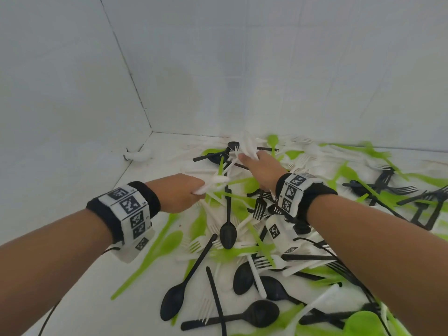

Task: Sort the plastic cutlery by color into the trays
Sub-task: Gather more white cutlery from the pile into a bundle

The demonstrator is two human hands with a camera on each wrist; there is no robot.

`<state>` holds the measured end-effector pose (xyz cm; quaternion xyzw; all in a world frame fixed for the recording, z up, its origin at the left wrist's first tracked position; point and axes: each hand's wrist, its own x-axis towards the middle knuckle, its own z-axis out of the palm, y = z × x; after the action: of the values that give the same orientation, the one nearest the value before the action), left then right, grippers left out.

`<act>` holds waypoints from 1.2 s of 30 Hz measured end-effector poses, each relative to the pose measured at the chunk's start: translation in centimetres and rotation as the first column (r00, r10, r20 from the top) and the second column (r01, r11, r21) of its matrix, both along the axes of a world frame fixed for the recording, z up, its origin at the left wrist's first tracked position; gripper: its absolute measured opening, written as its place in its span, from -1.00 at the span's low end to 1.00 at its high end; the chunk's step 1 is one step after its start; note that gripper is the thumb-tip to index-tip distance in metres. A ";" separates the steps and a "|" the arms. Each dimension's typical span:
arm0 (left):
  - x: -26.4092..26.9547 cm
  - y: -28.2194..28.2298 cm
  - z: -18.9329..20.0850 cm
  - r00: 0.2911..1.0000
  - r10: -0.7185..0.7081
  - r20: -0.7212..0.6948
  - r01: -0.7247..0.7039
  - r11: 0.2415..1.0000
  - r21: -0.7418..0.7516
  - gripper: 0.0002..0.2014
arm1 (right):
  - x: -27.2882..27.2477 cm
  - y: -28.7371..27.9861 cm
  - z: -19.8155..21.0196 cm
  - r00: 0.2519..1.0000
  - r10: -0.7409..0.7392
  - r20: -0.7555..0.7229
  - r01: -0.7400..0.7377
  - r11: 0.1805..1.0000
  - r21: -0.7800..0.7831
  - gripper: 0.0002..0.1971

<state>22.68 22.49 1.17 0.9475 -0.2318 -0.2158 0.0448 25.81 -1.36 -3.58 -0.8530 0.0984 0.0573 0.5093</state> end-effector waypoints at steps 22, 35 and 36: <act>5.4 -4.3 -1.8 0.891 0.418 -0.175 -0.452 0.792 -0.411 -0.86 | -0.4 -1.4 0.7 0.988 -0.153 -0.031 0.156 0.978 0.138 -0.62; -3.3 0.3 0.4 0.848 0.418 -0.324 -0.513 0.497 -0.700 -0.75 | -3.1 1.1 2.6 0.984 -0.177 -0.002 0.163 0.898 0.409 -0.82; -3.7 0.0 0.5 0.846 0.392 -0.360 -0.521 0.471 -0.712 -0.73 | -3.3 1.3 2.6 0.982 -0.188 -0.013 0.175 0.884 0.434 -0.79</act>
<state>18.95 22.51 1.64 0.8359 -0.0364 -0.1402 0.5293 22.48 -0.05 -0.99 -0.7062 0.1551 0.0172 0.6906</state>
